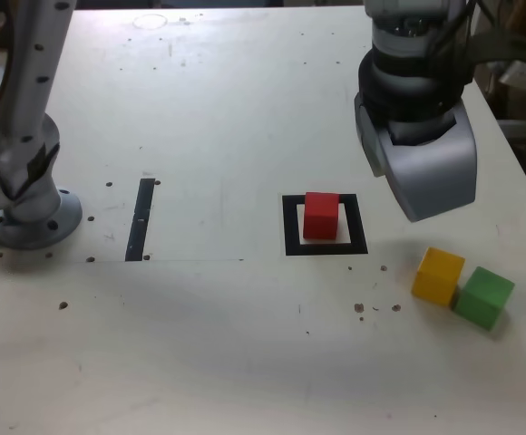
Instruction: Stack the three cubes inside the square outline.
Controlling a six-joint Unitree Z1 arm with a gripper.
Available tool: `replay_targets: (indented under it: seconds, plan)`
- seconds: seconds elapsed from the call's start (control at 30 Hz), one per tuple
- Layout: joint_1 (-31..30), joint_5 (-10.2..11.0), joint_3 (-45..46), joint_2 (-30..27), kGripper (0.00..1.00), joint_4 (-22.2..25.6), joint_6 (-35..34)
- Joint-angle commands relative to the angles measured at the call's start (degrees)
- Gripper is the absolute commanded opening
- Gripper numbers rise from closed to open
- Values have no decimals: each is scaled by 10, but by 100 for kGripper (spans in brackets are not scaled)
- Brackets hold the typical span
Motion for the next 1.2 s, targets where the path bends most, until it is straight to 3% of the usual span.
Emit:
replay_targets:
  seconds: [0.0, 0.2, 0.5, 0.87, 1.17]
  plan:
    - [-7, -6, 1, 4, 92, -3, 159]
    - [-31, -8, 4, 15, 91, -2, 285]
    - [-43, -8, 13, 25, 91, -11, 352]
    - [-44, -1, 5, 50, 91, -68, 371]
    - [-44, 1, 7, 55, 91, -73, 371]
